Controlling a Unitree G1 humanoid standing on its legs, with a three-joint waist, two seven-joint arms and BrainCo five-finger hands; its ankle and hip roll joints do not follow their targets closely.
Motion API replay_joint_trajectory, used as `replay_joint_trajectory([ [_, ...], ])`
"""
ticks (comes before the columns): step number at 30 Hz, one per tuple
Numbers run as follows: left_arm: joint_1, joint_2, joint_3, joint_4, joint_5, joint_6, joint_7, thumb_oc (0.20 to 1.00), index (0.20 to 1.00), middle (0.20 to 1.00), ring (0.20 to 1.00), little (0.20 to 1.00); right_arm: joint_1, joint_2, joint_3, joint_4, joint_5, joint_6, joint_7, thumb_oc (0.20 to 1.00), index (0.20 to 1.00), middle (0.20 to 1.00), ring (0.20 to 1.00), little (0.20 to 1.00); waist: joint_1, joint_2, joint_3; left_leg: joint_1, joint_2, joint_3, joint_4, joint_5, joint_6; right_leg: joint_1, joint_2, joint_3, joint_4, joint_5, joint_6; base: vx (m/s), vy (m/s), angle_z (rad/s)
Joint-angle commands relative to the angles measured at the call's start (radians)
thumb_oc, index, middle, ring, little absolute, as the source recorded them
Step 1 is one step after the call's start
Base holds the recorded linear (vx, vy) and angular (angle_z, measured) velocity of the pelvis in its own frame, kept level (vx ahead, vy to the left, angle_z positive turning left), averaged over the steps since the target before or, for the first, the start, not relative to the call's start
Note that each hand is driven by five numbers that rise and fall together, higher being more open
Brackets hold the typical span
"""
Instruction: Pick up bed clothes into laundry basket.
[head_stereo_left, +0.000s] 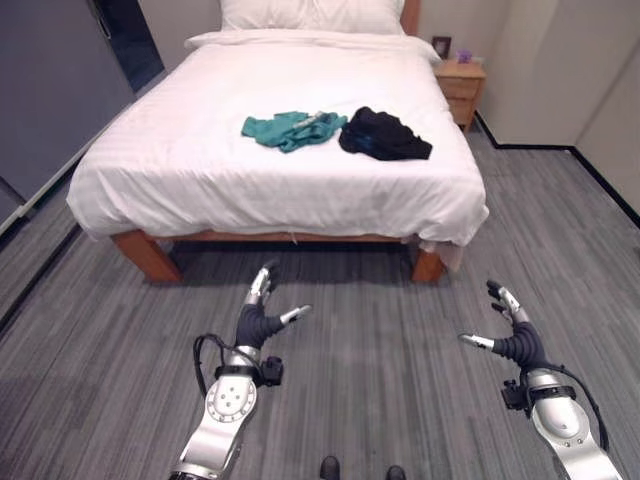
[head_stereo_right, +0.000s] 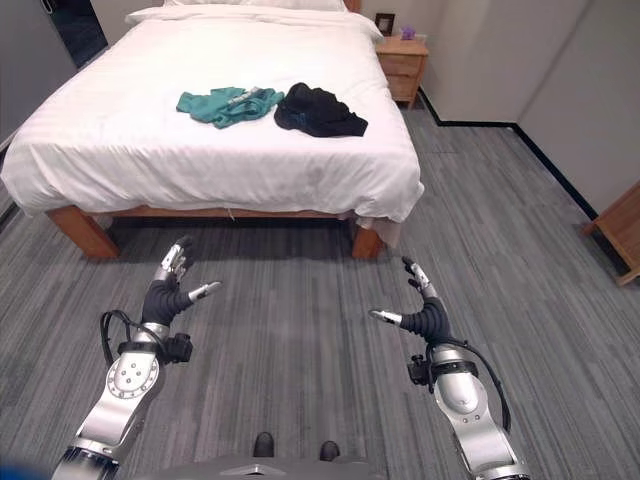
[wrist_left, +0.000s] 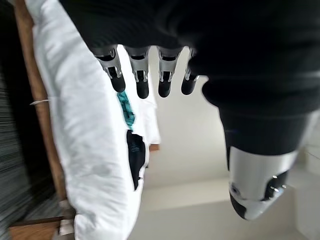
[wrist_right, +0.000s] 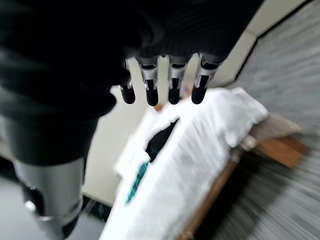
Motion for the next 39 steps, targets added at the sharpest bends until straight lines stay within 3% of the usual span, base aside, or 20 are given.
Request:
replay_joint_trajectory([
  [1, -0.04, -0.006, 0.01, -0.024, -0.048, -0.029, 0.013, 1.0, 1.0, 1.0, 1.0, 1.0, -0.09, -0.05, -0.016, -0.048, 0.012, -0.032, -0.029, 1.0, 1.0, 1.0, 1.0, 1.0, 0.024, 0.002, 0.07, -0.02, 0.1, 0.034, 0.195, -0.009, 0.014, 0.076, -0.015, 0.024, -0.012, -0.046, 0.049, 0.19, -0.058, 0.13],
  [2, -0.033, -0.009, 0.012, -0.023, -0.057, -0.028, 0.014, 1.0, 1.0, 1.0, 1.0, 1.0, -0.09, -0.052, -0.014, -0.05, 0.011, -0.025, -0.031, 1.0, 1.0, 1.0, 1.0, 1.0, 0.027, 0.0, 0.071, -0.049, 0.092, 0.055, 0.164, -0.03, 0.025, 0.088, -0.015, 0.028, -0.02, -0.056, 0.048, 0.46, 0.011, -0.06],
  [3, -0.01, -0.023, 0.011, -0.027, -0.064, -0.023, 0.002, 1.0, 1.0, 1.0, 1.0, 1.0, -0.087, -0.045, -0.011, -0.056, 0.015, -0.02, -0.027, 1.0, 1.0, 1.0, 1.0, 1.0, 0.045, 0.011, 0.057, -0.047, 0.07, 0.102, 0.001, -0.078, 0.053, 0.107, -0.014, 0.048, -0.029, -0.092, 0.062, 0.37, 0.052, -0.12],
  [4, -0.009, -0.023, 0.011, -0.027, -0.064, -0.023, 0.002, 1.0, 1.0, 1.0, 1.0, 1.0, -0.086, -0.045, -0.011, -0.057, 0.015, -0.02, -0.027, 1.0, 1.0, 1.0, 1.0, 1.0, 0.048, 0.009, 0.056, -0.043, 0.068, 0.106, -0.011, -0.069, 0.054, 0.104, -0.016, 0.051, -0.029, -0.09, 0.063, 0.44, 0.132, -0.2],
  [7, 0.004, -0.034, 0.002, -0.024, -0.047, -0.02, -0.005, 1.0, 1.0, 1.0, 1.0, 1.0, -0.113, -0.058, 0.008, -0.008, 0.003, -0.011, -0.034, 1.0, 1.0, 1.0, 1.0, 1.0, 0.089, 0.047, 0.03, -0.078, 0.051, 0.128, -0.407, 0.04, 0.028, 0.159, -0.011, 0.065, -0.029, -0.16, 0.095, 0.53, 0.162, -0.21],
  [10, 0.025, -0.038, 0.018, -0.026, -0.038, -0.02, -0.012, 1.0, 1.0, 1.0, 1.0, 1.0, -0.122, -0.065, 0.011, -0.01, -0.023, -0.001, -0.012, 1.0, 1.0, 1.0, 1.0, 1.0, 0.116, 0.042, 0.003, -0.097, 0.039, 0.093, -0.416, 0.04, 0.031, 0.212, -0.04, 0.073, -0.029, -0.186, 0.122, 0.48, 0.128, -0.27],
  [11, 0.033, -0.038, 0.02, -0.028, -0.038, -0.021, -0.015, 1.0, 1.0, 1.0, 1.0, 1.0, -0.105, -0.059, 0.01, -0.02, -0.035, -0.006, -0.007, 1.0, 1.0, 1.0, 1.0, 1.0, 0.122, 0.045, -0.013, -0.084, 0.037, 0.076, -0.416, 0.077, 0.04, 0.229, -0.051, 0.079, -0.029, -0.188, 0.128, 0.72, 0.21, -0.71],
  [14, 0.034, -0.019, -0.002, -0.024, -0.03, -0.016, -0.043, 1.0, 1.0, 1.0, 1.0, 1.0, -0.085, -0.041, 0.02, -0.029, -0.053, -0.013, 0.014, 1.0, 1.0, 1.0, 1.0, 1.0, 0.124, 0.01, -0.015, -0.003, -0.006, 0.059, -0.4, 0.082, 0.087, 0.182, -0.107, 0.091, 0.2, -0.058, 0.187, 0.6, 0.19, -0.71],
  [16, 0.011, 0.006, -0.025, -0.015, -0.02, -0.006, -0.047, 1.0, 1.0, 1.0, 1.0, 1.0, -0.107, -0.039, 0.04, -0.037, -0.06, -0.011, 0.027, 1.0, 1.0, 1.0, 1.0, 1.0, 0.085, 0.018, 0.027, 0.091, -0.008, 0.052, -0.397, 0.041, 0.109, 0.058, -0.096, 0.141, 0.491, 0.146, 0.229, 0.42, 0.173, -0.48],
  [19, -0.017, 0.029, -0.027, -0.013, -0.005, -0.011, -0.045, 1.0, 1.0, 1.0, 1.0, 1.0, -0.135, -0.037, 0.05, -0.073, -0.087, -0.018, 0.025, 1.0, 1.0, 1.0, 1.0, 1.0, 0.048, 0.07, 0.049, 0.19, 0.032, 0.044, -0.416, -0.009, 0.124, -0.116, -0.065, 0.107, 0.665, 0.142, 0.207, 0.43, 0.161, 0.06],
  [21, -0.03, 0.031, -0.026, -0.011, -0.012, -0.015, -0.049, 1.0, 1.0, 1.0, 1.0, 1.0, -0.135, -0.038, 0.042, -0.106, -0.104, -0.016, 0.024, 1.0, 1.0, 1.0, 1.0, 1.0, 0.002, 0.079, 0.063, 0.263, 0.03, 0.018, -0.416, -0.06, 0.118, -0.208, -0.039, 0.035, 0.559, 0.008, 0.167, 0.56, 0.038, 0.11],
  [23, -0.03, 0.03, -0.023, -0.01, -0.015, -0.013, -0.049, 1.0, 1.0, 1.0, 1.0, 1.0, -0.137, -0.039, 0.036, -0.111, -0.109, -0.015, 0.017, 1.0, 1.0, 1.0, 1.0, 1.0, -0.012, 0.077, 0.061, 0.291, 0.027, 0.003, -0.416, -0.086, 0.111, -0.218, -0.021, 0.015, 0.45, -0.029, 0.16, 0.46, -0.072, 0.48],
  [25, -0.029, 0.028, -0.011, -0.006, -0.016, -0.016, -0.049, 1.0, 1.0, 1.0, 1.0, 1.0, -0.146, -0.037, 0.034, -0.116, -0.116, -0.011, 0.009, 1.0, 1.0, 1.0, 1.0, 1.0, -0.026, 0.062, 0.055, 0.333, 0.019, -0.011, -0.416, -0.126, 0.094, -0.227, -0.014, -0.017, 0.193, -0.013, 0.164, 0.52, -0.143, 0.56],
  [27, -0.032, 0.029, 0.017, 0.011, -0.017, -0.018, -0.038, 1.0, 1.0, 1.0, 1.0, 1.0, -0.17, -0.04, 0.037, -0.108, -0.146, -0.001, -0.005, 1.0, 1.0, 1.0, 1.0, 1.0, -0.028, 0.058, 0.051, 0.385, 0.035, -0.01, -0.416, -0.178, 0.073, -0.24, -0.018, -0.076, 0.005, 0.054, 0.18, 0.5, -0.14, 0.44],
  [31, -0.02, 0.018, 0.037, 0.025, -0.007, -0.031, -0.038, 1.0, 1.0, 1.0, 1.0, 1.0, -0.168, -0.054, 0.012, -0.116, -0.188, 0.002, -0.012, 1.0, 1.0, 1.0, 1.0, 1.0, -0.033, 0.058, 0.029, 0.503, 0.068, -0.016, -0.416, -0.263, 0.049, -0.246, -0.011, -0.048, -0.027, 0.087, 0.177, 0.56, -0.147, 0.33],
  [33, 0.01, 0.006, 0.043, 0.011, 0.0, -0.034, -0.042, 1.0, 1.0, 1.0, 1.0, 1.0, -0.132, -0.064, -0.028, -0.145, -0.209, -0.004, -0.012, 1.0, 1.0, 1.0, 1.0, 1.0, -0.041, 0.07, 0.012, 0.528, 0.113, -0.03, -0.331, -0.227, 0.023, -0.196, 0.003, -0.029, -0.021, 0.102, 0.15, 0.58, -0.207, 0.31],
  [34, 0.014, 0.0, 0.045, 0.011, -0.005, -0.035, -0.04, 1.0, 1.0, 1.0, 1.0, 1.0, -0.133, -0.077, -0.039, -0.134, -0.244, -0.001, -0.042, 1.0, 1.0, 1.0, 1.0, 1.0, -0.04, 0.083, 0.006, 0.496, 0.132, -0.01, -0.214, -0.182, 0.004, -0.156, 0.011, -0.041, -0.025, 0.09, 0.134, 0.45, -0.248, 0.38],
  [36, 0.005, 0.001, 0.038, -0.004, -0.022, -0.036, -0.035, 1.0, 1.0, 1.0, 1.0, 1.0, -0.131, -0.091, -0.078, -0.139, -0.307, 0.017, -0.095, 1.0, 1.0, 1.0, 1.0, 1.0, -0.035, 0.068, 0.041, 0.32, 0.145, -0.032, 0.151, -0.046, -0.024, -0.086, 0.012, -0.033, -0.029, 0.071, 0.086, 0.3, -0.29, 0.53],
  [37, -0.002, 0.003, 0.035, -0.013, -0.029, -0.04, -0.032, 1.0, 1.0, 1.0, 1.0, 1.0, -0.151, -0.102, -0.096, -0.14, -0.331, 0.028, -0.128, 1.0, 1.0, 1.0, 1.0, 1.0, -0.031, 0.05, 0.06, 0.231, 0.141, -0.026, 0.289, -0.012, -0.005, -0.067, 0.005, -0.04, -0.029, 0.061, 0.063, 0.27, -0.294, 0.29],
  [39, -0.005, 0.006, 0.031, -0.026, -0.037, -0.049, -0.018, 1.0, 1.0, 1.0, 1.0, 1.0, -0.187, -0.113, -0.125, -0.13, -0.345, 0.049, -0.174, 1.0, 1.0, 1.0, 1.0, 1.0, -0.022, 0.026, 0.076, 0.131, 0.15, 0.029, 0.368, -0.034, 0.027, -0.024, -0.005, -0.033, -0.029, 0.031, 0.042, 0.36, -0.159, -0.11],
])
